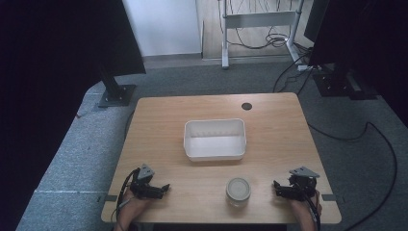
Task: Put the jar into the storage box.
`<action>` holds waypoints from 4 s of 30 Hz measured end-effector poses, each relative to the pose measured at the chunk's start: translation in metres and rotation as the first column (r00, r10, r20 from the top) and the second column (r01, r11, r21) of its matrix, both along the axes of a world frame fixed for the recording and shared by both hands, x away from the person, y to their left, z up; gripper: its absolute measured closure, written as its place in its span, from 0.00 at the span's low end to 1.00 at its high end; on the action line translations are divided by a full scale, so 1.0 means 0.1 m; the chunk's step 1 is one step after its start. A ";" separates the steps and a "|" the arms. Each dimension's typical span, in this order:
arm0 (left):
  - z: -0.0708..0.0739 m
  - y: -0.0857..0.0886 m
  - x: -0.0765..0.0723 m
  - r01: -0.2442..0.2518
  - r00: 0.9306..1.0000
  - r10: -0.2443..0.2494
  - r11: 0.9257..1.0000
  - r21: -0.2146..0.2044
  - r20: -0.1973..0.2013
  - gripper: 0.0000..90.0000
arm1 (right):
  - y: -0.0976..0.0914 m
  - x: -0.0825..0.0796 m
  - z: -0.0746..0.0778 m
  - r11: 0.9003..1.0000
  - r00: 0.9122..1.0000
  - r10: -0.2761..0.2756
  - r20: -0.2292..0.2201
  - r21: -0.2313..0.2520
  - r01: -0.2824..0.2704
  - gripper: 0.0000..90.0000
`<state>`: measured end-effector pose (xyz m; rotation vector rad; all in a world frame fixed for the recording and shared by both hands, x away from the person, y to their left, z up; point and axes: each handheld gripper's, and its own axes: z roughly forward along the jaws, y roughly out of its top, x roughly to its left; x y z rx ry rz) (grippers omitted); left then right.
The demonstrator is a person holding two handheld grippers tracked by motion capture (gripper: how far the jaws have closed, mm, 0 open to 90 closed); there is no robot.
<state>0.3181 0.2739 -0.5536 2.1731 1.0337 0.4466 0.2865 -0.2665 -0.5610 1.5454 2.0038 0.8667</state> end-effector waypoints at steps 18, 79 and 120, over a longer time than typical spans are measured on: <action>0.00 0.02 -0.02 0.020 1.000 -0.020 1.000 -0.003 0.004 0.03 | 0.00 -0.01 0.00 1.000 1.000 -0.002 -0.001 0.001 0.002 0.03; 0.34 -0.47 -0.37 0.184 0.981 -0.176 0.978 -0.098 0.079 0.03 | 0.00 -0.01 0.00 1.000 1.000 -0.002 0.000 0.002 0.002 0.03; 0.44 -1.21 -0.40 0.350 0.934 -0.337 0.929 -0.119 0.118 0.02 | 0.00 -0.01 0.00 1.000 1.000 0.000 0.002 0.002 0.000 0.03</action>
